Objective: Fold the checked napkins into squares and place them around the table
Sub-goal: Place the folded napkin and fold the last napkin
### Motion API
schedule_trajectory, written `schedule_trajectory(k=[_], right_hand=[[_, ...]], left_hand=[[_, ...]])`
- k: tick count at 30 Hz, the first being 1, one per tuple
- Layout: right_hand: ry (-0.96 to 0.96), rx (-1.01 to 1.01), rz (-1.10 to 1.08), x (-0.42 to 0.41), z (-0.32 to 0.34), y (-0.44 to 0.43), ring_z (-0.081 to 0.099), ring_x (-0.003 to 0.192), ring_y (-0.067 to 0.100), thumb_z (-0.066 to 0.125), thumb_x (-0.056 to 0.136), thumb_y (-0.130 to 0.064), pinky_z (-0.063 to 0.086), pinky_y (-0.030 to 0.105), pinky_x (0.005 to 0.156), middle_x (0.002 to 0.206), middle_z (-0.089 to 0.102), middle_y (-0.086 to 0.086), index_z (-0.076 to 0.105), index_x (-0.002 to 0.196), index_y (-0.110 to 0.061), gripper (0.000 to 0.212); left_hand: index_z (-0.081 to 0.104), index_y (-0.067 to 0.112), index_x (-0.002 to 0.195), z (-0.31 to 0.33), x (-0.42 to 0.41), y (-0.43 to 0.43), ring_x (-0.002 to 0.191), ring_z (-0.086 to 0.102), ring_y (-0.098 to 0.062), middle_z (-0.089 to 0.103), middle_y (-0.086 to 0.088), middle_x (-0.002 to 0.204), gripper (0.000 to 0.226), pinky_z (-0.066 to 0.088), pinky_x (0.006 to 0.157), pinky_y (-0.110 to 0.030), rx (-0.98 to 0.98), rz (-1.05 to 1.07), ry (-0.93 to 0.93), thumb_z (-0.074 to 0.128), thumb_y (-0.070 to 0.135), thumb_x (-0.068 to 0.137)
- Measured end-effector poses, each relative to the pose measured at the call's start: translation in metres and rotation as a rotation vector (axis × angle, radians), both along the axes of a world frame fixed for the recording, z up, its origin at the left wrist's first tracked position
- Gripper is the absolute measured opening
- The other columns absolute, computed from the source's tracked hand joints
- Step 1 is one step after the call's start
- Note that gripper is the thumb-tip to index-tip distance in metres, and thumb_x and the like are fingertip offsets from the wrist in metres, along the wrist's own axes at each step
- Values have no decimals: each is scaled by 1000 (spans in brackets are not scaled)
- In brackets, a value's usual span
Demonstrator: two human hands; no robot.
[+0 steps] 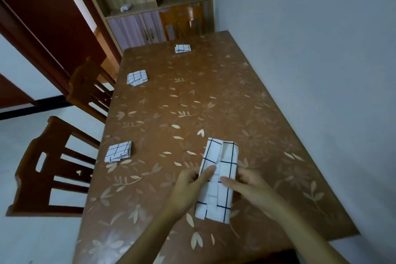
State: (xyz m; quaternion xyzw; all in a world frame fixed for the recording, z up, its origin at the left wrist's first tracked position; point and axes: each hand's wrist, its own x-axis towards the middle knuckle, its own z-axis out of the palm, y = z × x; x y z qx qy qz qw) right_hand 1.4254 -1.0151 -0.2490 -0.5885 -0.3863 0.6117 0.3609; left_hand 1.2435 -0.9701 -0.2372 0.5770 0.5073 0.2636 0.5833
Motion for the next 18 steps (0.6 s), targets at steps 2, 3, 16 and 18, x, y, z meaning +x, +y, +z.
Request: schedule_trajectory(k=[2,3,16,18], right_hand=[[-58,24,-1,3,-10,2,74,95,12,70,92,-26,61,42,85,106,77,-8,68,118,-26,25],[-67,37,-17,7,-14,3,74,97,11,69,93,-26,61,43,87,107,76,-9,69,118,-26,25],[205,-61,-144,46,-44,1,64,78,21,43,94,2,51,33,68,79,70,4,76,66,-17,48],[245,-76,-129,49,-51,3,62,73,20,44,85,-15,52,27,62,73,68,4,73,61,-13,37]], left_hand=[[66,9,70,-5,6,0,57,67,-14,70,-1,64,37,50,54,-26,-48,0,26,63,37,94],[69,8,74,-8,7,1,61,70,-17,74,-2,69,35,53,57,-28,-83,0,45,64,36,94],[79,16,85,-44,29,3,86,68,-27,74,-12,92,19,55,79,-41,-198,40,-174,60,19,85],[76,11,77,-46,30,2,78,66,-18,71,-5,82,28,54,74,-27,-204,47,-203,50,16,82]])
